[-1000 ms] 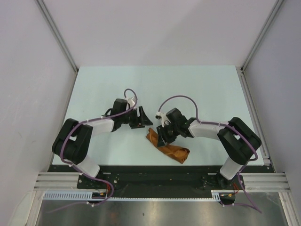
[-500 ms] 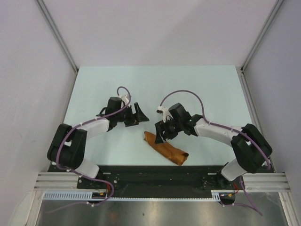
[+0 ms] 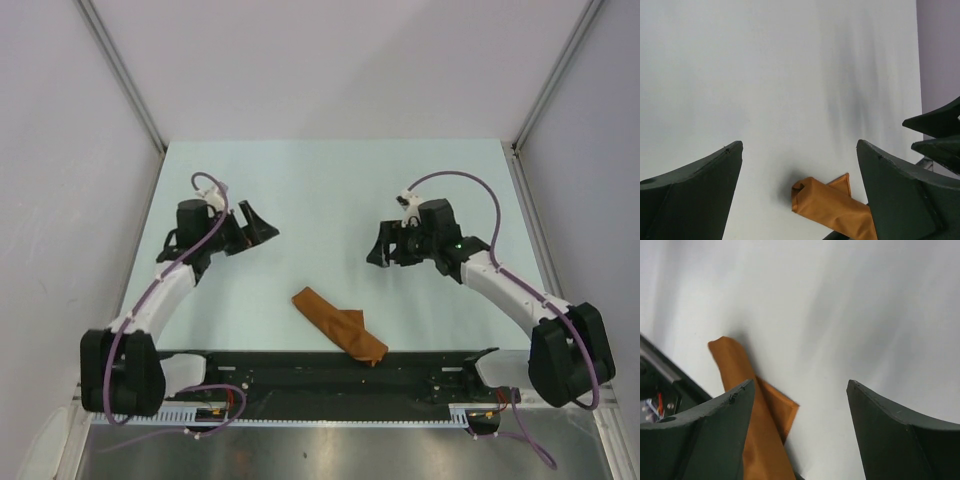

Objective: Fold the napkin, place the utensils inside, and roll it up
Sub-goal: Roll the napkin with the utensil

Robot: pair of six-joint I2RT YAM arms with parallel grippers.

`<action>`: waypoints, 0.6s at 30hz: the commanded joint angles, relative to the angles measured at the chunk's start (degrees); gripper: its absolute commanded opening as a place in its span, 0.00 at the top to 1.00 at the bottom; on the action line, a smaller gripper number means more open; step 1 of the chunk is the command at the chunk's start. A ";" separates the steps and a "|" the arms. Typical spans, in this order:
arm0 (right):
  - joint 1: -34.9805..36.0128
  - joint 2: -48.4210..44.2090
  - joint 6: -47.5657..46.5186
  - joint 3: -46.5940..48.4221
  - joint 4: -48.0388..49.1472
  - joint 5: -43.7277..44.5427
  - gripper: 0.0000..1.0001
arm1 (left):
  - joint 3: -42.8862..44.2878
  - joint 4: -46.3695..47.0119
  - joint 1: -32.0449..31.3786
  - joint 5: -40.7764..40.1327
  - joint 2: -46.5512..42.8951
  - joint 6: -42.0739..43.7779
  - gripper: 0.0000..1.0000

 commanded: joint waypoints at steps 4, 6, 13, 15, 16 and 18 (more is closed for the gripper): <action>-7.67 -9.54 2.83 -5.04 1.16 10.56 0.20 | 5.50 -10.00 4.77 -1.85 -15.52 11.59 0.00; -7.85 -11.04 1.69 -5.40 1.17 10.57 0.20 | 6.29 -11.94 4.86 -3.52 -16.86 14.32 0.00; -8.20 -15.34 1.33 -6.45 0.46 13.82 0.19 | 6.03 -10.46 4.86 -3.36 -19.50 16.52 0.00; -8.64 -15.26 1.24 -6.54 0.11 14.26 0.19 | 5.07 -9.05 4.86 -2.92 -19.94 16.26 0.00; -8.64 -15.35 1.33 -6.72 0.02 14.44 0.19 | 4.80 -8.70 4.86 -2.56 -20.11 16.17 0.00; -8.64 -15.61 1.24 -6.81 0.11 14.44 0.19 | 3.67 -7.56 4.86 -2.56 -20.55 16.17 0.00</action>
